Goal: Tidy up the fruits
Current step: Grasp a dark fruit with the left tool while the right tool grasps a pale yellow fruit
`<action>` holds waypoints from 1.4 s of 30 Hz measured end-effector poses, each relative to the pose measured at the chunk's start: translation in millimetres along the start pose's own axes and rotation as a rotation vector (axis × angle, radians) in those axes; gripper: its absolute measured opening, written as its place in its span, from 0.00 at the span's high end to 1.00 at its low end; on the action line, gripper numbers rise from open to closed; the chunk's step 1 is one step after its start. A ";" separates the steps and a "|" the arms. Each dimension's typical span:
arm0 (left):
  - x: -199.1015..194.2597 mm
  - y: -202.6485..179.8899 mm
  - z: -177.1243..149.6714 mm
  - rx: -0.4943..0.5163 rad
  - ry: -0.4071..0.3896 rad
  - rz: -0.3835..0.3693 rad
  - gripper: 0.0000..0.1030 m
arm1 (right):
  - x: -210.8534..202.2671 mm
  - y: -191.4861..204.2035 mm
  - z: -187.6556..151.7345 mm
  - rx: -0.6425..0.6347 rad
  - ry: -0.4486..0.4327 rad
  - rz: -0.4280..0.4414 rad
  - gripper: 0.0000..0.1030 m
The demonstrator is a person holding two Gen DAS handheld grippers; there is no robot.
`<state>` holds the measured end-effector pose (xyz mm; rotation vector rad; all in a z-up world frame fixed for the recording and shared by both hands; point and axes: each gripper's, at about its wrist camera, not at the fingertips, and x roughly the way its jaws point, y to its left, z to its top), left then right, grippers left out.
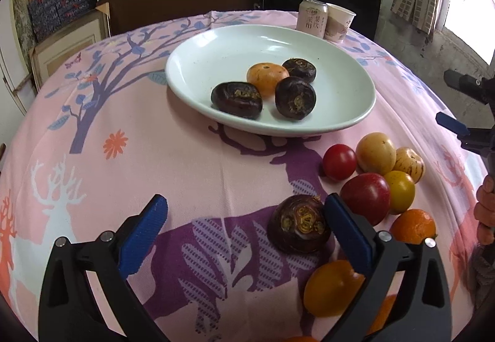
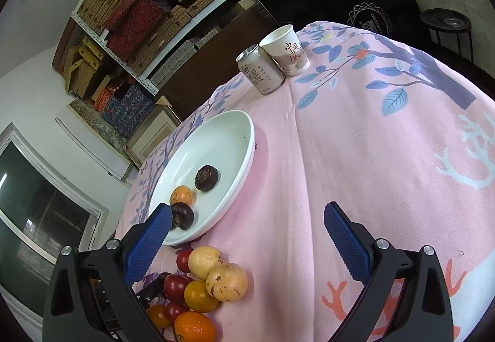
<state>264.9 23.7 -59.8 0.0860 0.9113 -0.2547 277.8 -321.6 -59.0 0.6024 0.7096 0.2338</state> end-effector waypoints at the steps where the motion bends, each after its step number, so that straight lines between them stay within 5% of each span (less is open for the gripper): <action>1: -0.4 3.5 -1.2 -0.004 0.006 -0.013 0.04 | 0.0 -0.7 0.4 0.001 0.002 -0.003 0.03; 8: -18.8 54.4 -4.0 -0.144 -0.035 0.160 0.04 | -4.9 -2.9 2.6 0.016 -0.009 0.009 0.03; 12: -28.8 58.3 -13.7 -0.200 -0.044 0.030 0.04 | -7.1 3.6 1.6 -0.016 -0.015 0.010 0.03; 17: -18.6 25.2 -20.0 -0.050 -0.019 0.127 0.04 | -8.6 9.8 0.0 -0.053 -0.023 -0.001 0.03; 21: -7.8 21.5 -21.9 -0.026 0.007 0.163 0.04 | -9.3 16.6 -2.6 -0.090 -0.028 -0.010 0.03; 34: 7.7 32.3 -11.3 -0.075 0.034 0.087 0.08 | -10.8 54.8 -51.4 -0.431 0.045 -0.121 0.05; 39: 7.7 26.9 -8.6 -0.057 0.019 0.074 0.18 | 6.2 62.6 -75.0 -0.547 0.131 -0.179 0.40; 42: 5.0 26.5 -9.0 -0.063 0.005 0.077 0.33 | 9.1 64.2 -77.6 -0.559 0.142 -0.178 0.44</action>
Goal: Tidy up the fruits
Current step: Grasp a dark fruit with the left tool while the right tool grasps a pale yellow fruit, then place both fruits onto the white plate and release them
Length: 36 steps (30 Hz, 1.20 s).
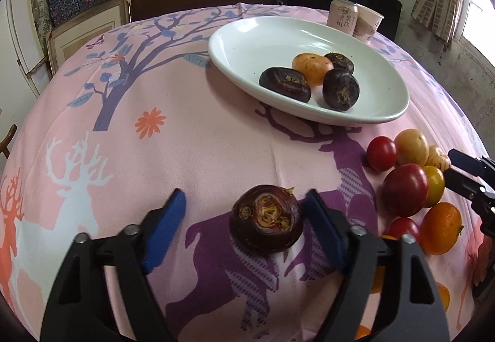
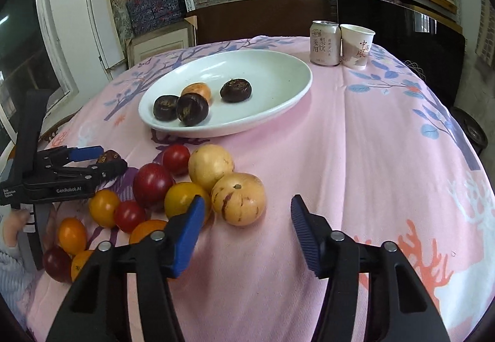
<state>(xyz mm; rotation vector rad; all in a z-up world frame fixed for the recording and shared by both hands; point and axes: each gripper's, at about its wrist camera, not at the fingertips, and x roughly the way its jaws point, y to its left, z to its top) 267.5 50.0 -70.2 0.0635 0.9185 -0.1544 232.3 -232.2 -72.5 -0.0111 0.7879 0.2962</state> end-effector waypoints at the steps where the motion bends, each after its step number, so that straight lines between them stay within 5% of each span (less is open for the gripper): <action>1: -1.0 -0.6 -0.4 0.000 -0.004 -0.002 0.39 | -0.2 -1.4 0.4 0.008 0.000 0.006 0.44; 9: -10.1 -16.2 -8.2 0.041 -0.018 -0.070 0.59 | 8.2 -6.5 3.8 0.043 0.023 0.062 0.53; 14: -11.8 -15.0 -10.4 0.037 -0.021 -0.071 0.59 | 10.0 -8.9 4.7 0.055 0.032 0.103 0.60; 19: -11.9 -4.0 -10.3 0.003 -0.023 -0.033 0.59 | 2.2 -9.1 5.5 0.037 -0.003 0.027 0.60; 22: -10.1 -3.2 -9.5 0.003 -0.017 -0.020 0.58 | 18.9 -5.8 6.0 0.023 0.071 0.025 0.60; 24: -9.6 -8.3 -9.4 0.030 -0.015 -0.019 0.49 | 21.5 -6.2 7.0 0.038 0.071 0.046 0.61; 29: -8.7 -8.5 -9.4 0.027 -0.012 -0.034 0.47 | 20.5 -7.3 6.8 0.045 0.062 0.064 0.62; 32: -10.4 -8.7 -9.8 0.027 -0.019 -0.031 0.60 | 18.0 -6.3 6.5 0.039 0.055 0.075 0.63; 36: -14.7 -18.0 -11.4 0.053 -0.033 -0.051 0.60 | 12.6 -11.3 5.6 0.063 0.037 0.079 0.63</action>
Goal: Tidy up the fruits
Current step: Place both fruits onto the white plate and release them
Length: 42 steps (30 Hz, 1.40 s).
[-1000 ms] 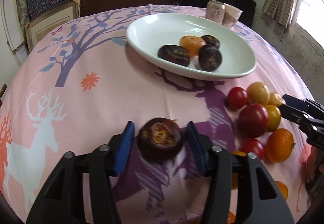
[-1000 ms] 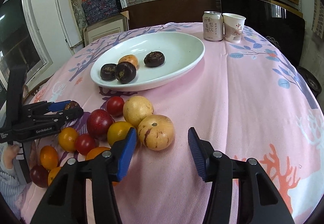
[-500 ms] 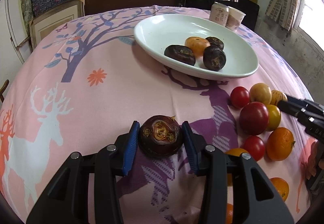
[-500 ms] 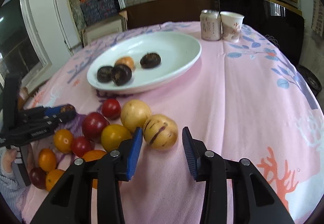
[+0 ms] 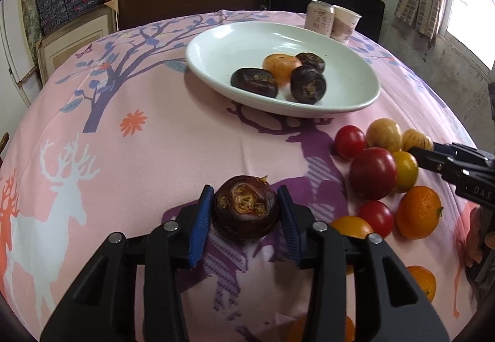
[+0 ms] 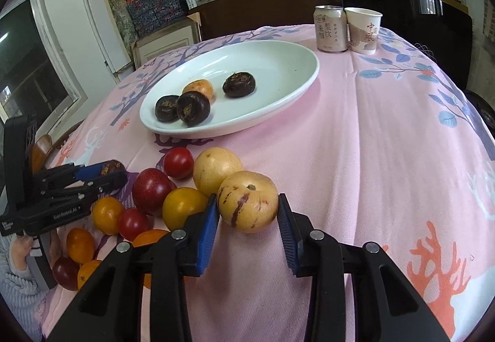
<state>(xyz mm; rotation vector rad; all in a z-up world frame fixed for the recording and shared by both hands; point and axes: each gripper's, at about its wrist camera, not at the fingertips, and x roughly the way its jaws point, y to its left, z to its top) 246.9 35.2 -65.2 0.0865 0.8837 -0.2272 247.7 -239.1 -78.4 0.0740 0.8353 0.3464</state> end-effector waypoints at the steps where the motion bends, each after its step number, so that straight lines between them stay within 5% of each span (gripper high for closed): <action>1: -1.8 -2.9 0.3 0.011 -0.008 0.005 0.60 | -2.3 -2.3 0.2 0.010 -0.009 -0.001 0.63; 6: -17.1 -2.7 9.0 -0.008 -0.057 -0.012 0.60 | -20.3 -6.2 3.7 0.033 -0.087 0.011 0.63; 11: -32.8 3.6 50.8 -0.038 -0.125 -0.008 0.60 | -41.0 -0.7 36.7 0.035 -0.166 0.056 0.63; 18: -1.8 -1.8 107.2 -0.075 -0.137 -0.012 0.58 | -1.8 12.3 91.0 0.015 -0.173 0.032 0.61; 19: 3.0 -1.0 110.1 -0.081 -0.143 -0.007 0.45 | 3.6 8.3 91.4 0.039 -0.187 0.046 0.56; 20: 7.3 0.9 112.4 -0.090 -0.148 -0.002 0.35 | 8.7 1.9 90.4 0.076 -0.202 0.057 0.34; 21: 10.2 3.9 113.4 -0.099 -0.153 -0.002 0.20 | 10.3 -2.0 88.3 0.101 -0.210 0.049 0.26; 31: 11.6 28.5 96.8 -0.176 -0.137 -0.026 0.09 | -0.4 -28.1 76.3 0.201 -0.252 0.061 0.15; 42: -13.8 26.1 37.0 -0.193 -0.091 -0.044 0.05 | -24.9 -31.1 44.2 0.209 -0.252 0.033 0.04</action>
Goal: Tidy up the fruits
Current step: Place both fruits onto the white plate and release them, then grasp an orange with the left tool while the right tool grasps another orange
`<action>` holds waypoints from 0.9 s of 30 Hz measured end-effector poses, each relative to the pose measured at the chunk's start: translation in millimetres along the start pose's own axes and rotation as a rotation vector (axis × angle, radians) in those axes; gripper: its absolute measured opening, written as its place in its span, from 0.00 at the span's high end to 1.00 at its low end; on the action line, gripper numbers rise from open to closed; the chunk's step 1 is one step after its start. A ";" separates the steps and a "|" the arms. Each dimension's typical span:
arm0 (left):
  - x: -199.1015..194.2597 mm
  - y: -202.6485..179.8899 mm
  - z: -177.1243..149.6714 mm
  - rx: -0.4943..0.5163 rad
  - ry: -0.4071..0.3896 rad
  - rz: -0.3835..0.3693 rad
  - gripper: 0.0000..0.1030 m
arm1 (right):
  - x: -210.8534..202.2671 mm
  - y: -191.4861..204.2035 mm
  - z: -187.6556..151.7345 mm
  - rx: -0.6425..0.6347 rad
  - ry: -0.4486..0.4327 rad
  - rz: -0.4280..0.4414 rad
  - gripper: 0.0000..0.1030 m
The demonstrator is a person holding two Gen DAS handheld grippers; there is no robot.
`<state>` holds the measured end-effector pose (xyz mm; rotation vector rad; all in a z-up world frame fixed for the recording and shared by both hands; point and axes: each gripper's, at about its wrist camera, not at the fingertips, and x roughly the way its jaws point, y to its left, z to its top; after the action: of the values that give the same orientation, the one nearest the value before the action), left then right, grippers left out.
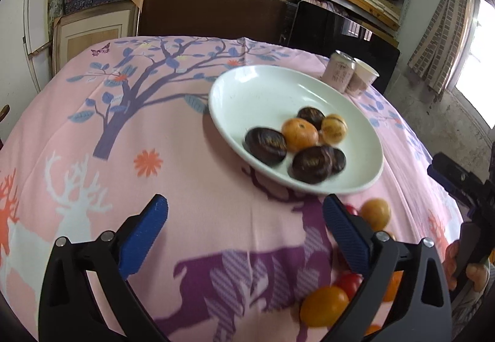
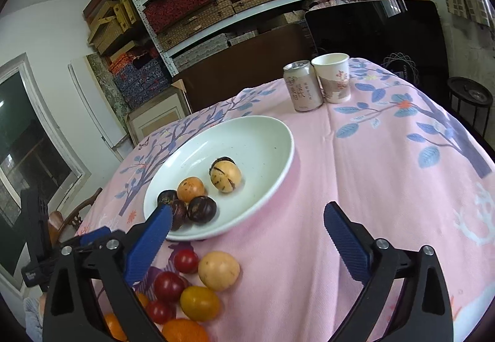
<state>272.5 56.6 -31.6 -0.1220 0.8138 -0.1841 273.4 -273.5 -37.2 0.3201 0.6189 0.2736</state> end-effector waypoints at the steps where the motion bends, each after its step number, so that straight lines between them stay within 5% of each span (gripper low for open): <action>1: -3.5 -2.7 -5.1 0.011 0.006 -0.008 0.05 | -4.4 -3.6 -1.8 0.017 -0.005 0.002 0.03; 9: -34.6 -19.7 -42.7 0.115 -0.005 -0.034 0.05 | -19.5 -28.2 -10.8 0.141 0.000 0.023 0.03; 18: -26.5 -44.6 -60.5 0.239 0.035 -0.019 0.05 | -21.3 -31.5 -17.3 0.162 0.022 0.026 0.03; 24: -14.5 -47.4 -66.6 0.314 0.082 0.062 0.04 | -19.0 -32.6 -17.0 0.168 0.033 0.026 0.03; 27: -25.4 -29.0 -56.1 0.272 0.017 0.129 0.04 | -20.0 -34.4 -16.5 0.178 0.028 0.030 0.03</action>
<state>211.0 31.5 -46.5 0.1875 0.8030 -0.1728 253.0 -308.3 -52.2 0.4974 0.6679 0.2524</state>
